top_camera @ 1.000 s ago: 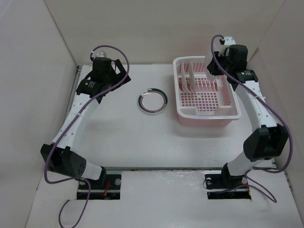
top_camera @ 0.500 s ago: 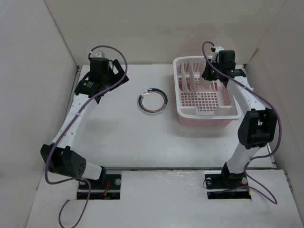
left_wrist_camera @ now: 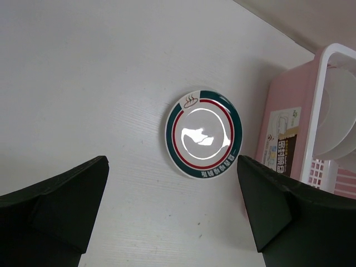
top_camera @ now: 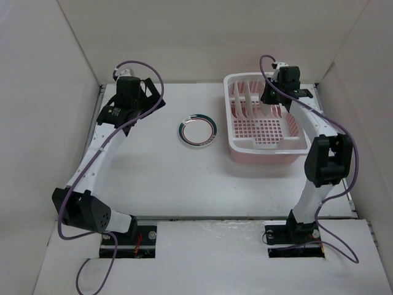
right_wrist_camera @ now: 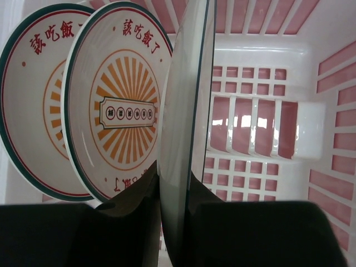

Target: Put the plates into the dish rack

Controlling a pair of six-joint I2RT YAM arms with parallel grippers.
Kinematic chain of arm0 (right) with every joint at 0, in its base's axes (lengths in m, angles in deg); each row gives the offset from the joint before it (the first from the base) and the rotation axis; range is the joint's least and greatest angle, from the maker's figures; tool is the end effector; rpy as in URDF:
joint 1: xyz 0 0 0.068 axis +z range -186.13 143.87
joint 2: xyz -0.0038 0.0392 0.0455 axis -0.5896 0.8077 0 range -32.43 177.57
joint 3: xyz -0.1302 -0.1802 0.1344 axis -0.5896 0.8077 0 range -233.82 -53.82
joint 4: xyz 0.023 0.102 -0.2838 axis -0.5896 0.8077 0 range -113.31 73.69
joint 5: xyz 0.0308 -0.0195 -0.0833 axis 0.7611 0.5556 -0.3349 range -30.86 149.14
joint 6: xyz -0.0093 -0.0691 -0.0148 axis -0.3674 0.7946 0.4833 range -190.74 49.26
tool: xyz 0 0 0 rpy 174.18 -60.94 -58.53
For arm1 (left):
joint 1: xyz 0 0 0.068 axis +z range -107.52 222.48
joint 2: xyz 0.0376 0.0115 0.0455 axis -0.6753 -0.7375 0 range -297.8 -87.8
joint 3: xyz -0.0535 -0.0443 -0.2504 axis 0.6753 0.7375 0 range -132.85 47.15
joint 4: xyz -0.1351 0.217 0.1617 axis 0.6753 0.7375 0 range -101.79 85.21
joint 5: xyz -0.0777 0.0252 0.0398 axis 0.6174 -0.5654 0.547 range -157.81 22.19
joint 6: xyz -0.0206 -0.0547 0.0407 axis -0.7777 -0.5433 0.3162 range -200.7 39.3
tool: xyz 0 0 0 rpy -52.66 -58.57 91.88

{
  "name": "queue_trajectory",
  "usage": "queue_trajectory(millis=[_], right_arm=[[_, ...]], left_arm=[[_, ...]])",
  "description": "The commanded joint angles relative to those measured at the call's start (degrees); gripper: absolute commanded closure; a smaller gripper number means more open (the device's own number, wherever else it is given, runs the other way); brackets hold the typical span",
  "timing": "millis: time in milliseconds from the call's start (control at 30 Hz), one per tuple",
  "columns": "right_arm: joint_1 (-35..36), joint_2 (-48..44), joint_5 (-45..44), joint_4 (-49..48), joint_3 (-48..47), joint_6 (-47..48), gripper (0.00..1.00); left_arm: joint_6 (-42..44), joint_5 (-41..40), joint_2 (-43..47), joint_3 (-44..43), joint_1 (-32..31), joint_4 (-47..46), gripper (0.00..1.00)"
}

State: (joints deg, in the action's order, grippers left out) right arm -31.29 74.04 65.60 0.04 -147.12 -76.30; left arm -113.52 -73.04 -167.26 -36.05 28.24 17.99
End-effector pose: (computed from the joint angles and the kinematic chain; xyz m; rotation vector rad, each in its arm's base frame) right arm 0.4895 0.0481 0.2677 -0.0489 2.2123 0.2252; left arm 0.3665 -0.0875 0.3804 -0.3883 2.0124 -0.4249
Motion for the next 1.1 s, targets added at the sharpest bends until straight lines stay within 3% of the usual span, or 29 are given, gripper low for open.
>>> queue_trajectory(millis=[0, 700, 833, 933, 1067], right_arm=[[0.1, 0.1, -0.4, -3.7, -3.0, -0.7, 1.00], [0.6, 3.1, -3.5, -1.8, -5.4, -1.9, 1.00], [0.6, 4.3, -3.5, -1.2, -5.4, -1.4, 0.81], [0.6, 4.3, -4.0, -1.2, -5.4, -1.4, 0.75], [0.6, 4.3, -4.0, -1.2, -5.4, -1.4, 0.60]], left_arm=[[0.6, -1.4, 3.3, 1.2, 0.0, -2.5, 0.00], [2.2, -2.0, 1.2, 3.4, 0.0, -1.0, 0.00], [2.8, -2.0, -1.2, 2.3, 0.0, 0.9, 0.00], [2.8, -2.0, -1.2, 3.0, 0.0, 0.1, 0.00], [3.3, -2.0, -0.7, 4.4, 0.0, -1.1, 0.00]])
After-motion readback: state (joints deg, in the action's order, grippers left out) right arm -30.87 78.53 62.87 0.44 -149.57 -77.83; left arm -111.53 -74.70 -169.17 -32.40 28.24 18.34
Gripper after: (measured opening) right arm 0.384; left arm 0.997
